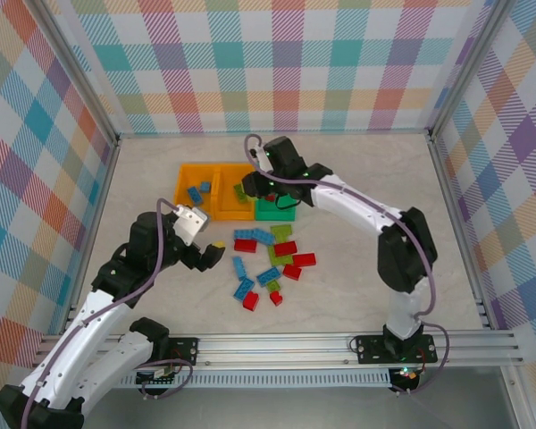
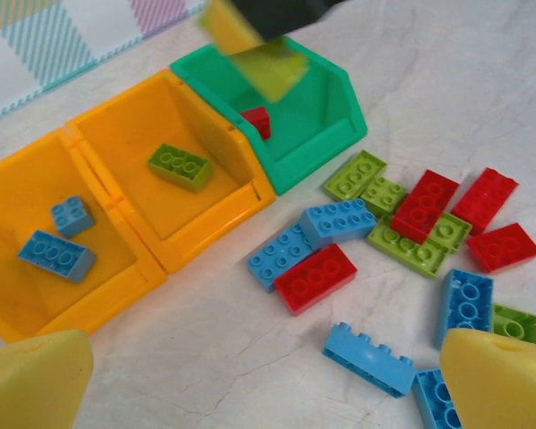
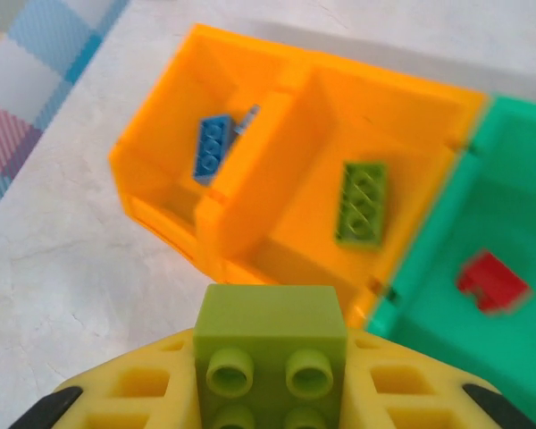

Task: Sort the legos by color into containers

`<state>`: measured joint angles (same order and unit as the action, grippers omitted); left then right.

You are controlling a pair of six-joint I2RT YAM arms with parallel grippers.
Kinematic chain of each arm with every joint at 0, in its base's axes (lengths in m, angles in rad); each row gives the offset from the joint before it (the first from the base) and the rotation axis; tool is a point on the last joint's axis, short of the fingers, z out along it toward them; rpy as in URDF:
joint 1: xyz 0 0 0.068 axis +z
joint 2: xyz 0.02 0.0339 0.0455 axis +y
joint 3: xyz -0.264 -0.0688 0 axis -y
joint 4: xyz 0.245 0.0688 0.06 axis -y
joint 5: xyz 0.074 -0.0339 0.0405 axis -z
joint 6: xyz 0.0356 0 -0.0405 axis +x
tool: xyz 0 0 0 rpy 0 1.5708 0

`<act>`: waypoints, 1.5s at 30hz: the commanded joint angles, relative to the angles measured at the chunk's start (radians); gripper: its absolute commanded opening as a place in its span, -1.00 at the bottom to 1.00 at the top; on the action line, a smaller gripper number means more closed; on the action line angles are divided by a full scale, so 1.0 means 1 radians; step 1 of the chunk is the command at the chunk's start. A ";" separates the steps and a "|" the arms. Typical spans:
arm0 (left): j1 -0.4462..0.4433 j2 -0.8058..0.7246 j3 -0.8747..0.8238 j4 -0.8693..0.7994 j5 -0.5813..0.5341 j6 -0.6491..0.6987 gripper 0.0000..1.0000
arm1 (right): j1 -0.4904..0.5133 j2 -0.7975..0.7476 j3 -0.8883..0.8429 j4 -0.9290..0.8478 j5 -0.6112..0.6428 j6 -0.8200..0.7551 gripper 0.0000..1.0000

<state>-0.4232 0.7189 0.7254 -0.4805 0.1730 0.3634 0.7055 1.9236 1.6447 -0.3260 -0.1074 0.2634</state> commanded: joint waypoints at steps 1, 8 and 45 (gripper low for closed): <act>0.000 0.005 -0.021 -0.022 0.117 0.058 1.00 | -0.009 0.113 0.092 0.024 -0.097 -0.136 -0.40; -0.002 0.066 -0.004 -0.039 0.096 0.073 1.00 | -0.008 0.346 0.387 -0.108 0.046 -0.156 -0.31; -0.254 0.534 0.034 -0.047 -0.083 -1.419 0.44 | 0.016 -0.679 -0.635 -0.201 -0.390 0.049 0.99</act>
<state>-0.6460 1.1893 0.7628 -0.5941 0.0696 -0.9360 0.7097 1.2549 1.0256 -0.5194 -0.4187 0.2485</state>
